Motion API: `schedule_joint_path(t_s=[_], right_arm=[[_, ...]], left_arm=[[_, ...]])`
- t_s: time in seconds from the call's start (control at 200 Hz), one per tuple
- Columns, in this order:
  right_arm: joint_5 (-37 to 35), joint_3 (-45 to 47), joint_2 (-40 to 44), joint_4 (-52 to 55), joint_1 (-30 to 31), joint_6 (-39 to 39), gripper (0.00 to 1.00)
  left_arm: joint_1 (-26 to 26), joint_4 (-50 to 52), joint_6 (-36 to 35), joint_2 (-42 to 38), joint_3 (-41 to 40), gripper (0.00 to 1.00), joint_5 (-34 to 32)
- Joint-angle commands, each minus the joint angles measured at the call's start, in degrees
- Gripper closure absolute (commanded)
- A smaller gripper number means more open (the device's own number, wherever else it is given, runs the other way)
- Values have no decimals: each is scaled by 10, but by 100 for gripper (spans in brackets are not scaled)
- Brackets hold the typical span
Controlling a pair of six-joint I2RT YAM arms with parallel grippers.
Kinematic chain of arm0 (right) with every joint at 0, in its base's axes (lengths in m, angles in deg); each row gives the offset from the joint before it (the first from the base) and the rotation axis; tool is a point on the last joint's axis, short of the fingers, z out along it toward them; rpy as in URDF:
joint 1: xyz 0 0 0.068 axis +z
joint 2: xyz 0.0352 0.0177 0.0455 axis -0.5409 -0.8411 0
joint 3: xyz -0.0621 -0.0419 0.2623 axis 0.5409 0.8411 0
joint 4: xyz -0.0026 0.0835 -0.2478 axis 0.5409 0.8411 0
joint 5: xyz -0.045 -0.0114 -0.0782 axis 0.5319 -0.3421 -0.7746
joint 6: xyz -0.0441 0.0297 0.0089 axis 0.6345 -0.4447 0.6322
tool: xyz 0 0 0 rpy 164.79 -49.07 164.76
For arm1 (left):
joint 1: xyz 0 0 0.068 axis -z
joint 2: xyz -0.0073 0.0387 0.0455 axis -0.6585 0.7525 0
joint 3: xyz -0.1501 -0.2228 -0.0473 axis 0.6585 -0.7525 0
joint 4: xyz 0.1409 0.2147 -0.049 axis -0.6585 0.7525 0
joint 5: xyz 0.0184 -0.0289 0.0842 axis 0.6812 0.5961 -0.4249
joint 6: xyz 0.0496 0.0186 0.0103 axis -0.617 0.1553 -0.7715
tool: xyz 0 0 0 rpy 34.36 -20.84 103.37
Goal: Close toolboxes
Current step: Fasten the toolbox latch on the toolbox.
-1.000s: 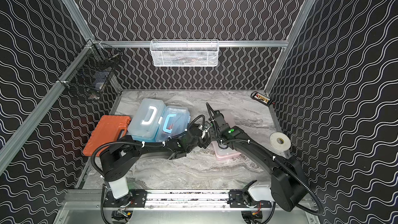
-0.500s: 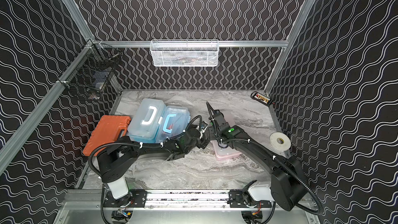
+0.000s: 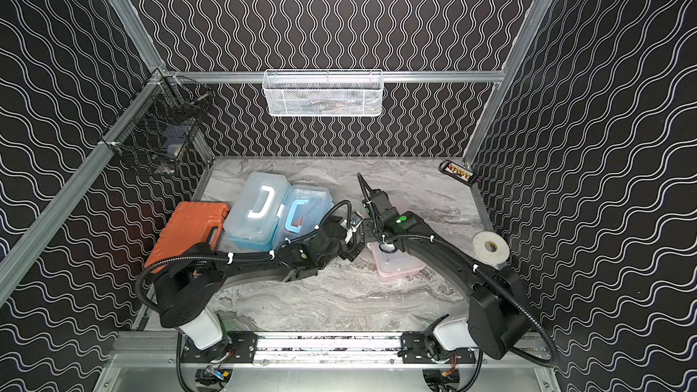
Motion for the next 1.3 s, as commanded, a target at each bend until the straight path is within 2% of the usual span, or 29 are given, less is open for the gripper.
schedule_joint_path(t_s=[0.0,0.19,0.29,0.456,0.736,0.946,1.066,1.292], right_arm=[[34,7,8,22,3,-4,26],[20,-16,23,32,-5,12,27],[21,-22,13,37,-10,17,30],[33,-1,-13,32,-17,10,47],[45,51,-20,7,-17,-5,64],[55,72,-19,0,-18,-9,67],[64,77,-21,0,-18,-9,69],[83,86,-24,-9,-17,-11,73]], left_arm=[[-1,-39,13,0,-1,2,-2],[-7,-28,26,0,-3,2,-3],[-10,-24,29,13,-1,2,-8],[-15,-34,46,27,-12,2,-2],[-17,-41,47,61,-13,2,-3],[-17,-56,50,119,23,3,2],[-17,-79,50,116,31,3,11],[-18,-57,31,120,90,2,26]])
